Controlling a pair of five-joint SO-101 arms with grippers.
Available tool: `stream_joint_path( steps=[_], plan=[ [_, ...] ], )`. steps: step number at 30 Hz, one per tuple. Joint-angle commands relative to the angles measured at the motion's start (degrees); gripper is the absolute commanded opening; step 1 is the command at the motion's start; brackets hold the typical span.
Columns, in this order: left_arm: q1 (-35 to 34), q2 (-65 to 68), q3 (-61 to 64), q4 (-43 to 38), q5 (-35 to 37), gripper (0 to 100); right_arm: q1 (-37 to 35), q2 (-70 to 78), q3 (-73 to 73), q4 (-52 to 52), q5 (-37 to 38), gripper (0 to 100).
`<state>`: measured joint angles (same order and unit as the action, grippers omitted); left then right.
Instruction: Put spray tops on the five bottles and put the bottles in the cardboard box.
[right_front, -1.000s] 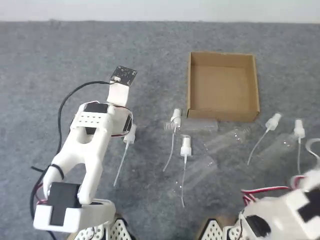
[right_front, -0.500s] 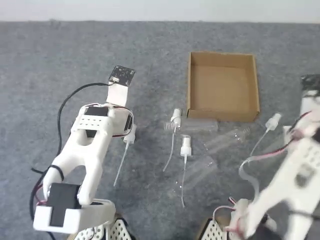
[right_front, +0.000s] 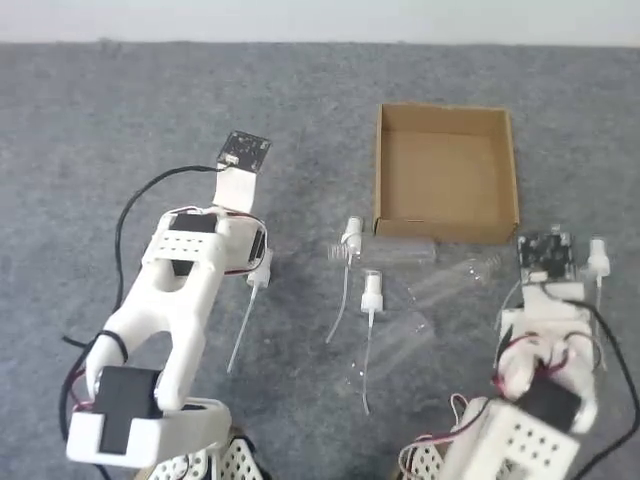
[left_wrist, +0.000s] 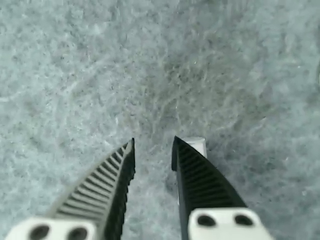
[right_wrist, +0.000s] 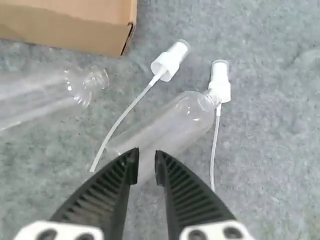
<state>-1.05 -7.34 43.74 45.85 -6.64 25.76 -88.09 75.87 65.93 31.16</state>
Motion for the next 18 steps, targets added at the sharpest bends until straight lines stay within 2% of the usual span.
stream_joint_path(
  steps=[1,4,14,18],
  plan=[
    [-0.3,-2.6,0.5,-1.1,0.8,11,-0.5,-10.9,2.7,4.7,-0.3,1.3],
    [-0.3,-2.6,0.5,-1.1,0.8,11,-0.5,-16.7,5.5,7.6,-0.3,1.3],
    [-0.3,-2.6,1.1,-1.4,0.8,11,-0.7,-15.2,11.0,7.7,-0.3,1.3],
    [-0.3,-2.6,3.0,-4.9,0.6,11,-0.5,-15.2,14.7,4.6,-0.3,1.3]
  ],
)
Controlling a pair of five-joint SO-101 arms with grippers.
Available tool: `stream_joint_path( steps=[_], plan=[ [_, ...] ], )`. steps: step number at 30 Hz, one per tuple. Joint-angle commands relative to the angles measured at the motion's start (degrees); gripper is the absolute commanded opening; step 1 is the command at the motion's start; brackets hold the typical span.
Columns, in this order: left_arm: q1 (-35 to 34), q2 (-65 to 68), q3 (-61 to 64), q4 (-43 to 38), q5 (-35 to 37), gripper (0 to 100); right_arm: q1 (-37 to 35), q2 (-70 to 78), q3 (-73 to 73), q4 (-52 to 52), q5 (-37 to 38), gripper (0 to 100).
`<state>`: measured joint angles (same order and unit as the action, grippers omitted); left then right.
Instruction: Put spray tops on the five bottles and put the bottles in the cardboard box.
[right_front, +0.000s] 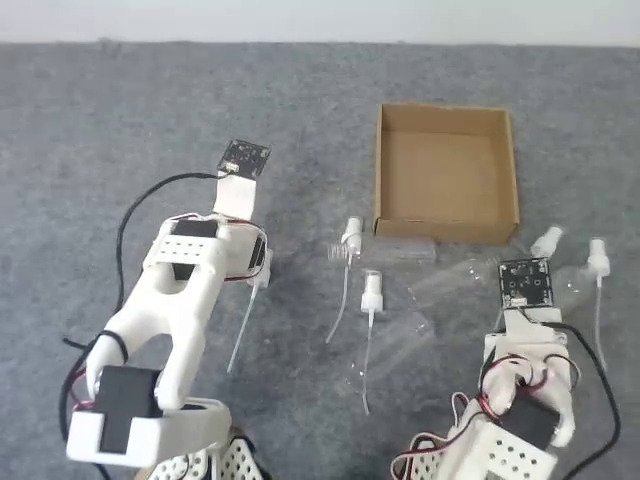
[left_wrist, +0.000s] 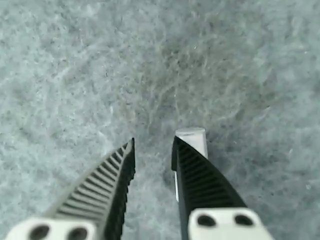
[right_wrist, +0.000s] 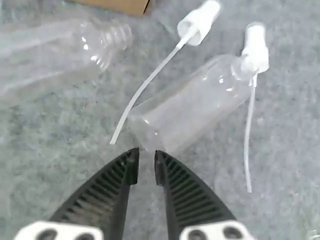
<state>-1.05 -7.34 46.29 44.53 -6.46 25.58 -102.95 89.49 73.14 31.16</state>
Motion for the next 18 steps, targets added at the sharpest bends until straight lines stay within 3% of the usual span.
stream_joint_path(
  steps=[1,4,18],
  plan=[
    [-0.3,-2.6,0.6,-3.9,0.4,11,-0.3,-0.3,2.6,-4.0,-0.3,1.3],
    [-0.3,-2.6,0.7,-4.0,0.4,11,-0.3,0.2,7.2,-8.6,-0.3,1.2],
    [-0.3,-2.5,0.7,-4.2,0.3,11,3.6,-0.6,6.9,-8.7,-0.3,1.3]
  ],
)
